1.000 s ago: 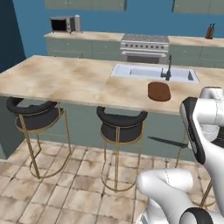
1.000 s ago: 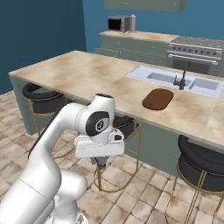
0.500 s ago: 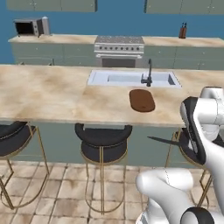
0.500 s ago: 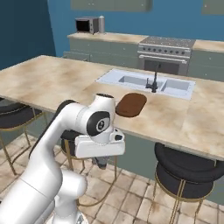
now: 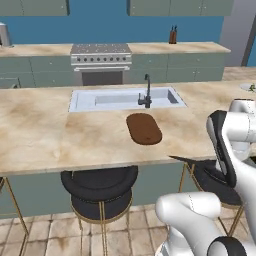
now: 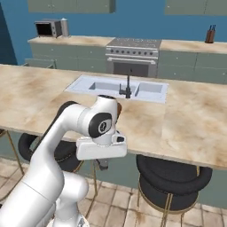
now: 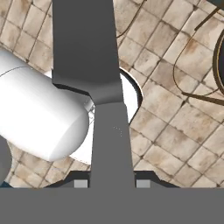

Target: Pick up the knife from the drawer and place it on the cutting board. Then place the meat from the plate to the cutting board.

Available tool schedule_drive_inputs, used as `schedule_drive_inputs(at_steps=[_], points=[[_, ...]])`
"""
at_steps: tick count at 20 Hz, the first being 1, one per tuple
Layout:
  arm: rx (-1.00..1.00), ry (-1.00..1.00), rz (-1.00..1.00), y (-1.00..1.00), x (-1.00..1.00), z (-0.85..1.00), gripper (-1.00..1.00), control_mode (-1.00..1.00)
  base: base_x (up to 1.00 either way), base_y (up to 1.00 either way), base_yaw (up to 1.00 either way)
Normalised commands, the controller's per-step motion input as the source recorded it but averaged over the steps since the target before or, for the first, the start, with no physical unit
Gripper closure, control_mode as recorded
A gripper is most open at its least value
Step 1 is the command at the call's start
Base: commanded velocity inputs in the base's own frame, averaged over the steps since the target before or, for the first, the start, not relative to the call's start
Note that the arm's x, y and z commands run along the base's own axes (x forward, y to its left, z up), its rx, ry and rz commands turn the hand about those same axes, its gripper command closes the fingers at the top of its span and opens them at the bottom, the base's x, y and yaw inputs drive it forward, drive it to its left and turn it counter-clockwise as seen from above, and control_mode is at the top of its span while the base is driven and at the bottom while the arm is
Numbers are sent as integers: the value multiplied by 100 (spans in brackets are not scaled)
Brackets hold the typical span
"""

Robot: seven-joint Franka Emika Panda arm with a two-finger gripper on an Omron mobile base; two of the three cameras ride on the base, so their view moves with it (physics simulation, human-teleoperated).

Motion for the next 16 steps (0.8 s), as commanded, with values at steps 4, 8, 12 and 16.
schedule_drive_inputs(at_steps=[4, 8, 12, 16], points=[[0, 0, 0, 0, 0, 0, 100, 100, 76, 44, -27], [0, 0, 0, 0, 0, 0, 100, 100, 75, 43, -22], [0, 0, 0, 0, 0, 0, 100, 100, 63, 11, -10], [0, 0, 0, 0, 0, 0, 100, 100, 40, 0, 0]])
